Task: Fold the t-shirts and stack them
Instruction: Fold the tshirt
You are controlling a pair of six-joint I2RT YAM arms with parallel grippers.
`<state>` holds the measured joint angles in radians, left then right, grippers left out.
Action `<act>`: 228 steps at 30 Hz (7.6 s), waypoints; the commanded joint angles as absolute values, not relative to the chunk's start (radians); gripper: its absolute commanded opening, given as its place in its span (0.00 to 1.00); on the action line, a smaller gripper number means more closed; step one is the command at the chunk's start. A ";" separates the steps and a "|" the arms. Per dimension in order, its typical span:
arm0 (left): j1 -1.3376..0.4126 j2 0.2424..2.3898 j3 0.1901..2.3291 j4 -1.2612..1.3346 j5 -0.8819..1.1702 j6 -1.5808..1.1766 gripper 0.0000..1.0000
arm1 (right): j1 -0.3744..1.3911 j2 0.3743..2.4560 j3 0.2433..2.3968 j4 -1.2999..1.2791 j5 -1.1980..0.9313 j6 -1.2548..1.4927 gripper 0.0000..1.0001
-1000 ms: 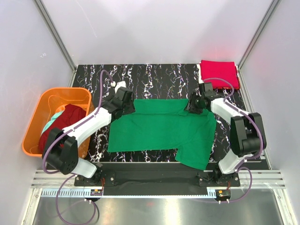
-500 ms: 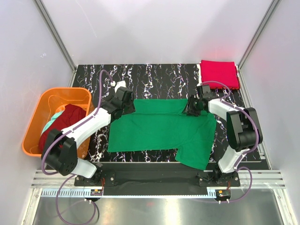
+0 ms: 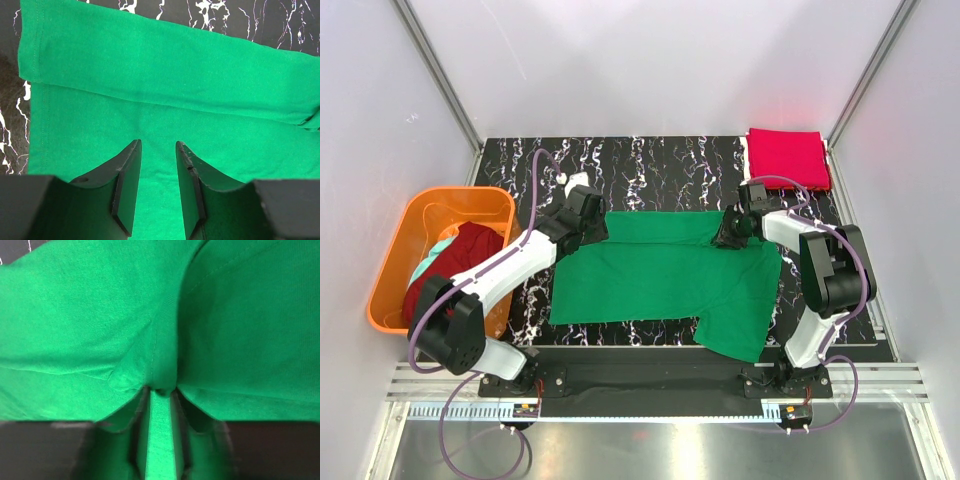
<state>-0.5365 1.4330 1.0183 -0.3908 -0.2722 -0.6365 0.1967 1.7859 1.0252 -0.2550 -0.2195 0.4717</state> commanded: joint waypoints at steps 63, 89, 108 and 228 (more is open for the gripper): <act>-0.851 2.057 1.420 0.028 0.098 -0.724 0.41 | -0.081 1.586 0.804 -0.095 -0.344 0.468 0.81; -0.928 2.161 1.539 -0.236 -0.071 -0.788 0.36 | -0.081 1.500 0.772 -0.192 -0.302 0.442 0.72; -0.928 2.128 1.575 -0.293 -0.080 -0.778 0.00 | -0.081 1.516 0.811 -0.276 -0.276 0.468 0.11; -0.359 1.146 0.726 -0.707 -0.385 -0.923 0.50 | 0.106 1.123 0.743 -0.919 -0.161 0.719 0.67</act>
